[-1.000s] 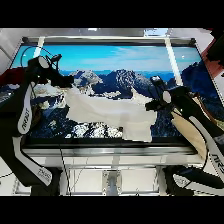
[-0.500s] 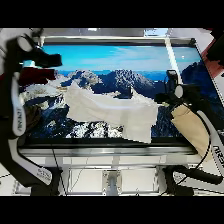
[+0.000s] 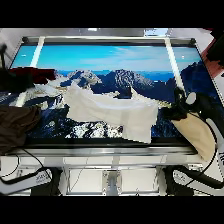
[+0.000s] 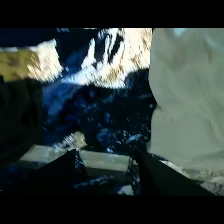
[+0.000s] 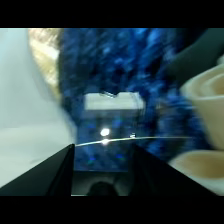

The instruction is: Fold the shirts.

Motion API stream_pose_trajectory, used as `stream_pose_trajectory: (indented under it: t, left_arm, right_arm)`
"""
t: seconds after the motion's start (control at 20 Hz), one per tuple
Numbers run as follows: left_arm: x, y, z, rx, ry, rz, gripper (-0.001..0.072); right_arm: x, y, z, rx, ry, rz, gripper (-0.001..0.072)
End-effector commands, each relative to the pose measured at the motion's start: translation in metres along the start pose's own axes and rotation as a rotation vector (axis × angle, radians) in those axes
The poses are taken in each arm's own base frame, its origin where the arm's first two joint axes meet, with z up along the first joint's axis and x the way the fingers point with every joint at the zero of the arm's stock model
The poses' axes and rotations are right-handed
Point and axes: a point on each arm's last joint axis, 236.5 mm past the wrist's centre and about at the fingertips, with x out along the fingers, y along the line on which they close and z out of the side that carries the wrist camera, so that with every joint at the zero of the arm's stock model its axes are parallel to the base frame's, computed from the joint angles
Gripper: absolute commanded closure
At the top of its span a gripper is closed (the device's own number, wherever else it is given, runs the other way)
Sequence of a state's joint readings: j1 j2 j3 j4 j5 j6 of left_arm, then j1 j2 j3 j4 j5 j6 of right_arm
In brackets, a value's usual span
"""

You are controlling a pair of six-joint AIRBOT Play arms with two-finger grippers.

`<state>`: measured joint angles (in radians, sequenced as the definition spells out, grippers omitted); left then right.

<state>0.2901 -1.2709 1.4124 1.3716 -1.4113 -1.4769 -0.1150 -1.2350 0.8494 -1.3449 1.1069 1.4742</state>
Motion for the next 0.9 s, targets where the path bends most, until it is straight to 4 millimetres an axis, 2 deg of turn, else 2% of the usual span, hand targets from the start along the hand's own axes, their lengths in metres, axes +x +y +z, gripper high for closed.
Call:
stream_pose_trajectory:
  t: [0.0,0.1,0.2,0.4,0.6,0.85]
  left_arm:
    - [0.048,-0.023,-0.081,-0.134,0.103,-0.159,0.0268]
    - [0.071,-0.043,-0.103,-0.221,0.128,-0.261,0.0267]
    - [0.089,-0.057,-0.119,-0.321,0.153,-0.331,0.0267]
    - [0.107,-0.069,-0.150,-0.426,0.234,-0.382,0.0267]
    - [0.107,-0.070,-0.154,-0.425,0.249,-0.382,0.0267]
    - [0.109,-0.067,-0.150,-0.430,0.228,-0.375,0.0267]
  right_arm:
    - [0.022,0.048,-0.013,0.000,-0.033,0.238,0.0280]
    - [0.023,0.057,-0.002,0.007,-0.096,0.283,0.0280]
    - [0.023,0.051,0.009,0.009,-0.139,0.260,0.0280]
    - [0.026,0.040,0.006,-0.027,-0.130,0.211,0.0279]
    - [0.023,0.042,-0.002,-0.050,-0.086,0.214,0.0279]
    - [0.011,0.019,0.004,-0.087,-0.063,0.100,0.0279]
